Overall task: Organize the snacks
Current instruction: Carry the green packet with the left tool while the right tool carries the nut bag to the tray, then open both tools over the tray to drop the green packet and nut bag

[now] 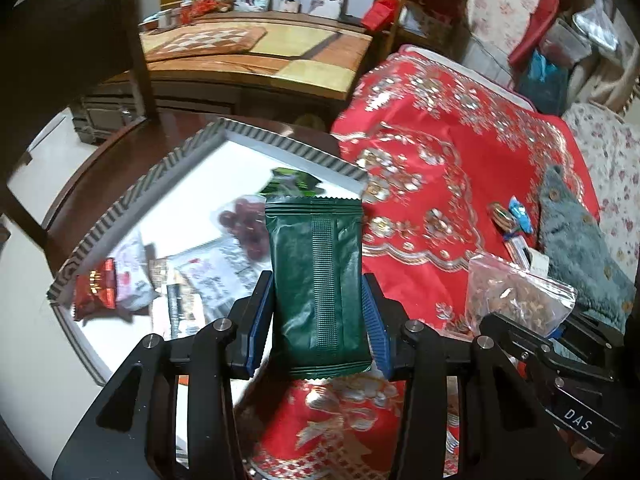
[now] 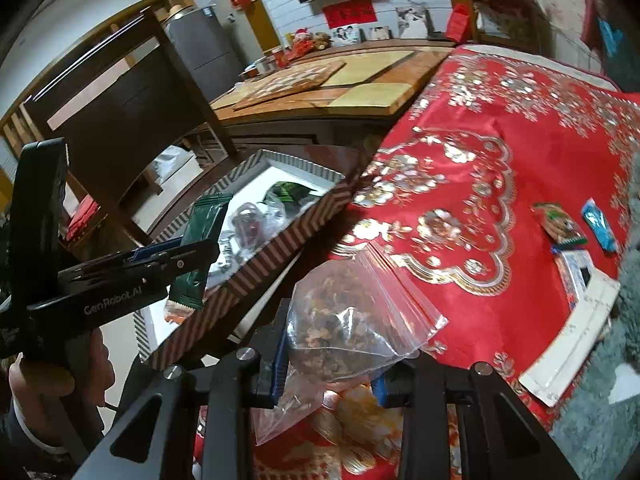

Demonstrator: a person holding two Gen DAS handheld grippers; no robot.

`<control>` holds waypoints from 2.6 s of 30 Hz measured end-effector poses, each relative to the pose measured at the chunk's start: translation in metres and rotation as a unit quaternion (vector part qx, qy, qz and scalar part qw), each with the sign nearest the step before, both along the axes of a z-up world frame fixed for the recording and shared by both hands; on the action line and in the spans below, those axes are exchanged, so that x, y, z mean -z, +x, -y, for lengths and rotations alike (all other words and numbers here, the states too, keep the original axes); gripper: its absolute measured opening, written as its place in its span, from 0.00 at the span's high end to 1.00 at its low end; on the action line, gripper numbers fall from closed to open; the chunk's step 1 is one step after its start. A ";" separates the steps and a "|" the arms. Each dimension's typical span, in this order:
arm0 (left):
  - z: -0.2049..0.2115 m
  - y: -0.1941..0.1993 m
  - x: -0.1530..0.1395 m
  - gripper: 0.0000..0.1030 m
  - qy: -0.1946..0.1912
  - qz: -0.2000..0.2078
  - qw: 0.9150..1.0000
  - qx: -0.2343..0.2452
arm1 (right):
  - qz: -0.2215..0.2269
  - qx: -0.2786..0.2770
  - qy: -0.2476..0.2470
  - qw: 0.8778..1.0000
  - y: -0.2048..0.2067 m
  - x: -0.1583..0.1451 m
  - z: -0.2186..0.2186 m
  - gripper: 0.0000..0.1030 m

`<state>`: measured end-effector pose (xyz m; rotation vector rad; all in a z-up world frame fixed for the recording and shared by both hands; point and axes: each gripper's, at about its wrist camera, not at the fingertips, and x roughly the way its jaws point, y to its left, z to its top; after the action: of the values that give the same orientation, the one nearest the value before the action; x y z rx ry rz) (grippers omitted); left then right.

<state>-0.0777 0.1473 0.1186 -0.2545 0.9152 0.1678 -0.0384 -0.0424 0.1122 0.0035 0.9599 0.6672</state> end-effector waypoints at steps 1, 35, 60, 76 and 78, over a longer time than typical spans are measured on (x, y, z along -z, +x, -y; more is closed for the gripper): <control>-0.003 -0.001 -0.001 0.59 0.000 0.001 1.000 -0.004 | 0.001 -0.005 0.000 1.000 0.000 -0.002 -0.005 0.70; -0.108 -0.021 0.017 0.59 -0.025 -0.010 0.992 -0.121 | 0.011 -0.115 -0.012 0.993 0.012 -0.012 -0.127 0.69; -0.136 -0.005 0.038 0.59 -0.020 -0.034 0.988 -0.147 | -0.058 -0.176 0.007 0.983 0.062 0.043 -0.201 0.69; -0.137 -0.002 0.047 0.55 -0.023 -0.053 0.985 -0.163 | -0.065 -0.147 0.002 0.987 0.078 0.048 -0.187 0.47; -0.134 -0.004 0.043 0.52 -0.018 -0.049 0.985 -0.162 | -0.053 -0.141 -0.001 0.989 0.073 0.042 -0.179 0.47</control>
<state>-0.0817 0.2812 0.0756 -0.4312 0.9714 0.4691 0.0343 0.1365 0.0701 -0.1001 1.0732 0.9338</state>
